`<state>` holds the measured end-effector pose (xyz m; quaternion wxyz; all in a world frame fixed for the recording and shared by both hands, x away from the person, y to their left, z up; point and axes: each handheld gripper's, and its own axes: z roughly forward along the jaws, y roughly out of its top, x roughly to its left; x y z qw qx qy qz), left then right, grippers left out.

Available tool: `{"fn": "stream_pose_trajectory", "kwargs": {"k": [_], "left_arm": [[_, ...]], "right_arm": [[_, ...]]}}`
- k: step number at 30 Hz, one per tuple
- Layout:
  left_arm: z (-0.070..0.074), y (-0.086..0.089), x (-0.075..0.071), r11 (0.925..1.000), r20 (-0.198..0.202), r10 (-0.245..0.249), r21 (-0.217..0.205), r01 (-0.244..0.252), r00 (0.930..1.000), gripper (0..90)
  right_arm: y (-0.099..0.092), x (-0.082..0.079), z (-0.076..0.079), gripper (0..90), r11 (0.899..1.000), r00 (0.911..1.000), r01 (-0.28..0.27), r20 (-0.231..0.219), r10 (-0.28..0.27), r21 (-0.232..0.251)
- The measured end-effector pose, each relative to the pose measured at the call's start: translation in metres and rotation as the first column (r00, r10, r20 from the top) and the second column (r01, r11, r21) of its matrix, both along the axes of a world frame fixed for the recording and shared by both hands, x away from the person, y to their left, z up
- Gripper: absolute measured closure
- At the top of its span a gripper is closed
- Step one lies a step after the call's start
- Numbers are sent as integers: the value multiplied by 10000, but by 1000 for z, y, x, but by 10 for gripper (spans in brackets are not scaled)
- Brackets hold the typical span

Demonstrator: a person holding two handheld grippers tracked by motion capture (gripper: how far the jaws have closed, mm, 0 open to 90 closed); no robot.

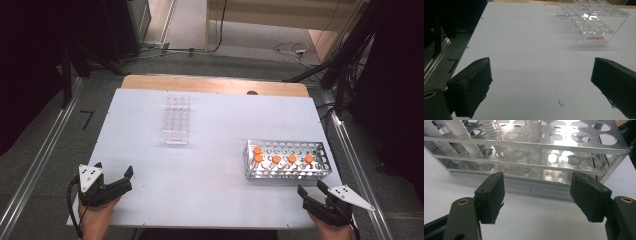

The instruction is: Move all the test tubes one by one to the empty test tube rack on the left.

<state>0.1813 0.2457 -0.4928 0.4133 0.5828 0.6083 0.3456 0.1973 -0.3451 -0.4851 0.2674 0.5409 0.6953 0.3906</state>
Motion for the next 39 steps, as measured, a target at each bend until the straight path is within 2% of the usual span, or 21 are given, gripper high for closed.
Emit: {"fn": "stream_pose_trajectory", "kwargs": {"k": [14,24,31,39], "left_arm": [[0,-1,-2,9992,106,264,307,-267,9996,40],[0,-1,-2,9991,118,282,311,-286,9995,40],[0,-2,-1,9989,121,304,354,-308,9995,40],[-1,-3,0,9988,77,249,414,-252,9997,43]], "right_arm": [[0,-2,4,263,9999,10000,22,58,-23,129],[-2,-5,9,276,9993,9996,158,237,-166,332],[-2,-4,15,313,9992,9986,121,519,-140,381],[0,4,23,407,9991,9975,-132,699,103,413]]}}
